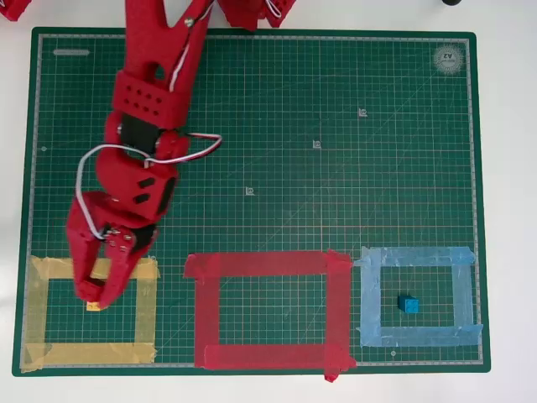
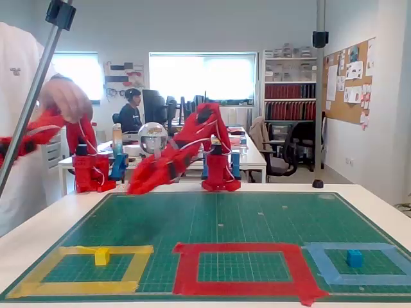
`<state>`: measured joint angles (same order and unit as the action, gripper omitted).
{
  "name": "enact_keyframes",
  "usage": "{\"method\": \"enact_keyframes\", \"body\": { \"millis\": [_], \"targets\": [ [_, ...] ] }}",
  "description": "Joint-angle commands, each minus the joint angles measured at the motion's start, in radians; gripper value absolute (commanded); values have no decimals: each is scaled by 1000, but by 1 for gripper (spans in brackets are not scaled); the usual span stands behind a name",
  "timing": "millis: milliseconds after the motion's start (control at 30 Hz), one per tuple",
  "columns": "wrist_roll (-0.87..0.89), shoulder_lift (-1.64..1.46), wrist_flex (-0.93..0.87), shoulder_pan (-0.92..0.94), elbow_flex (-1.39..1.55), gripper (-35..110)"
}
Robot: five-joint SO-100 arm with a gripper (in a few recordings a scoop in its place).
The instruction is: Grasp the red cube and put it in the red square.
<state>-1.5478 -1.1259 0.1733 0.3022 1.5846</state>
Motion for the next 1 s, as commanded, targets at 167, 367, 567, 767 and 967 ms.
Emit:
{"method": "enact_keyframes", "body": {
  "millis": [167, 367, 567, 767, 967],
  "targets": [
    [-5, -184, 492, -322, 489, -1],
    [-5, 37, 520, -408, 314, -1],
    [-8, 285, 520, -373, 64, -1],
    [-8, 420, 520, -377, -71, -1],
    [-9, 512, 595, -382, -130, -1]
  ]
}}
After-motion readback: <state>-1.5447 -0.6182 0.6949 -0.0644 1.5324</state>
